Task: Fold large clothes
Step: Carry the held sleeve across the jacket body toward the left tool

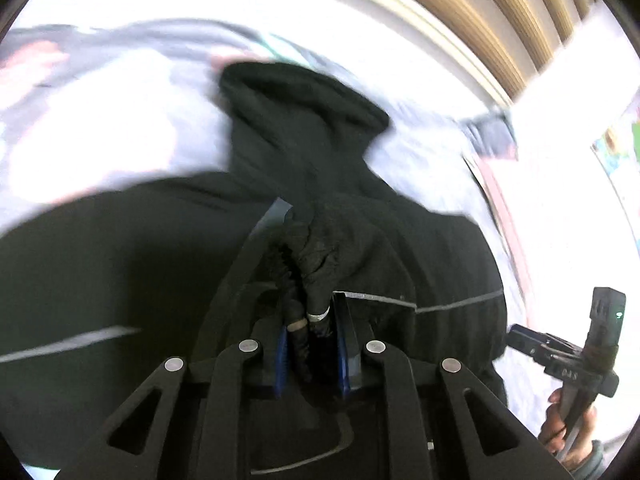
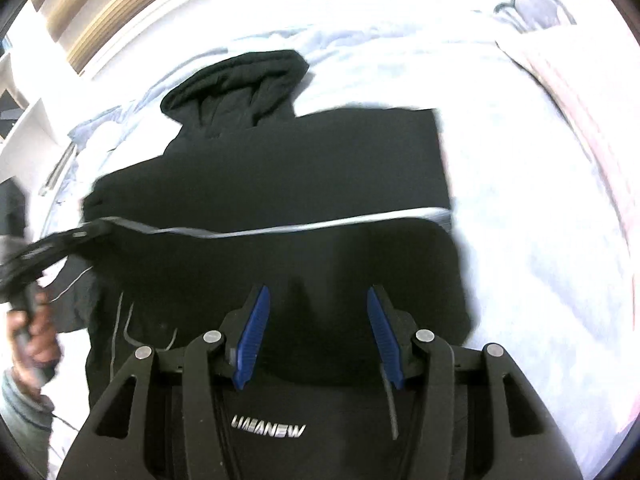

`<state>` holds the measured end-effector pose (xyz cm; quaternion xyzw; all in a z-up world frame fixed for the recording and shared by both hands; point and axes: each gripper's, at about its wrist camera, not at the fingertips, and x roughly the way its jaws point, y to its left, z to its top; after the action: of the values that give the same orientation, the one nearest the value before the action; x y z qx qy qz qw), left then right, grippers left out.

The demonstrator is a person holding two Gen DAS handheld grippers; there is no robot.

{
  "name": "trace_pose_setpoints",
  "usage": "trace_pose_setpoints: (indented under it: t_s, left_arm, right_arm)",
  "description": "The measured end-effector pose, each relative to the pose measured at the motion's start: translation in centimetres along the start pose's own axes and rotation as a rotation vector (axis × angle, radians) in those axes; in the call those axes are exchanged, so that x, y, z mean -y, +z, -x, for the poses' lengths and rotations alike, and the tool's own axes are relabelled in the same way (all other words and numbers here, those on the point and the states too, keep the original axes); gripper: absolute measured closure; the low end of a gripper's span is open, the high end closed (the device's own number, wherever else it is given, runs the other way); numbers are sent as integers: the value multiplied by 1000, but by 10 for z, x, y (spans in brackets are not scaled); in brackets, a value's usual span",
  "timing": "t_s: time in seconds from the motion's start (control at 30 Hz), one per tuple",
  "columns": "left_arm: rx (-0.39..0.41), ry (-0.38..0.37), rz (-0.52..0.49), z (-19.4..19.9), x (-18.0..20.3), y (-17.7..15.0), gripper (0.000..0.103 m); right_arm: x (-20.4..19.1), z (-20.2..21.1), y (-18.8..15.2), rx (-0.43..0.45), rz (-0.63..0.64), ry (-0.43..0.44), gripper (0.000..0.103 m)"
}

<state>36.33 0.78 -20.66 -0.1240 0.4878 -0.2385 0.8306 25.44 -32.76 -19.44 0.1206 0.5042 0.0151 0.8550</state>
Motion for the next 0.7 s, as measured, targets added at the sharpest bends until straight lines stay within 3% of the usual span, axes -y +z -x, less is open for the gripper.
trace_pose_setpoints:
  t_s: [0.1, 0.2, 0.37, 0.5, 0.6, 0.7]
  left_arm:
    - [9, 77, 48, 22, -44, 0, 84]
    - [-101, 97, 89, 10, -79, -18, 79]
    - [-206, 226, 43, -31, -91, -49, 69]
    - [-194, 272, 17, -25, -80, -47, 66]
    - [-118, 291, 35, 7, -83, -43, 65]
    - [-43, 295, 44, 43, -78, -37, 49]
  right_arm:
    - [-5, -21, 12, -13, 9, -25, 44]
    - [-18, -53, 16, -51, 38, -62, 42]
    - [-39, -121, 5, -197, 123, -255, 40]
    - [-43, -125, 6, -199, 151, -274, 40]
    - [-40, -109, 12, -188, 134, -231, 40]
    - [-48, -79, 14, -122, 121, -147, 39]
